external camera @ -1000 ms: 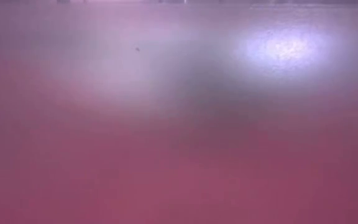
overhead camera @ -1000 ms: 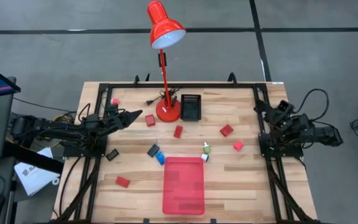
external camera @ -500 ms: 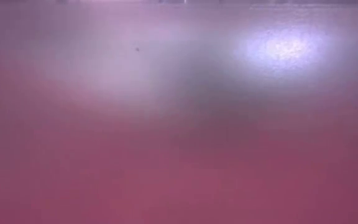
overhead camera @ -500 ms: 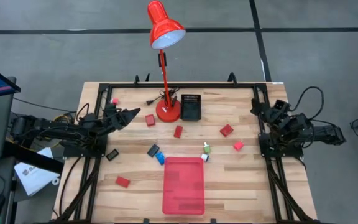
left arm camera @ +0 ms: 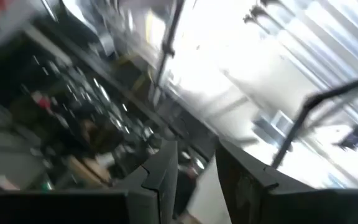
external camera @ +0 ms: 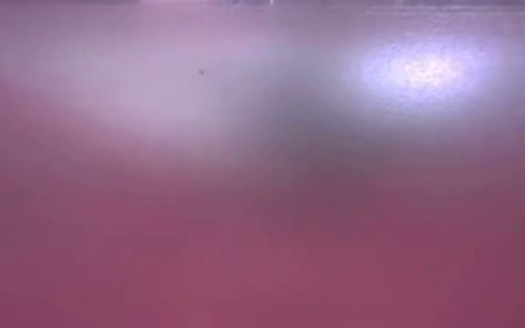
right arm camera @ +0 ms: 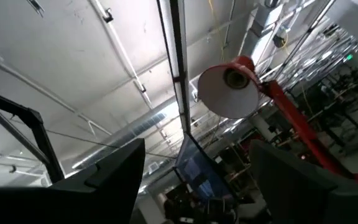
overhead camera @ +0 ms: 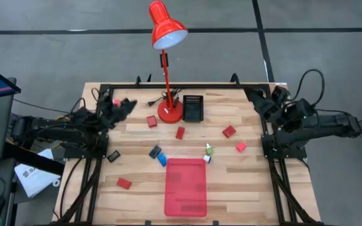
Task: Pick & Place Office items
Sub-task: Put the left pink charger adapter into the red bin
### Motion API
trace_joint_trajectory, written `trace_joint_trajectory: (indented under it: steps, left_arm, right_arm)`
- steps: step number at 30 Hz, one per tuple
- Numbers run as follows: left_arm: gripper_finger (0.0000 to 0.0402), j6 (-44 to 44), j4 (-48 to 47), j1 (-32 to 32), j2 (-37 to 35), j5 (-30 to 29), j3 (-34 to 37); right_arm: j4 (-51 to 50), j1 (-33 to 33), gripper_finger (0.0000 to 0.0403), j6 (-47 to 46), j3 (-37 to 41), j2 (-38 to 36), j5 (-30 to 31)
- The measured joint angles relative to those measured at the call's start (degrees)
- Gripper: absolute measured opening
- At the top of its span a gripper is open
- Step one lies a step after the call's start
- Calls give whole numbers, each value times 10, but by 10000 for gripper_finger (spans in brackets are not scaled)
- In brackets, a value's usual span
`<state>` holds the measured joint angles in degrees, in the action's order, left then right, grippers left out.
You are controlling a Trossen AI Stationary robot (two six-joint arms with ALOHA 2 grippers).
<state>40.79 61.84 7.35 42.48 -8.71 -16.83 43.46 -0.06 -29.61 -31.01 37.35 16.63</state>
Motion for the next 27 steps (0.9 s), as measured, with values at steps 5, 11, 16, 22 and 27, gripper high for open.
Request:
trace_joint_trajectory:
  steps: [5, 11, 16, 22, 27]
  left_arm:
    - [134, -101, -44, 42, 15, 63, -115]
    - [136, -258, -599, 59, 30, -21, -372]
    - [136, -327, -968, 47, 93, -114, -547]
    - [148, -206, -1218, 33, 143, -114, -570]
    - [190, -113, -1306, -45, 181, -60, -517]
  right_arm:
    - [-162, -20, 282, 16, -154, 52, -48]
    - [-555, -17, 282, 61, -435, 137, -48]
    - [-922, 0, 282, 58, -639, 236, -3]
    - [-1164, 12, 282, -18, -697, 308, 47]
    - [-1180, 38, 282, -34, -681, 308, 57]
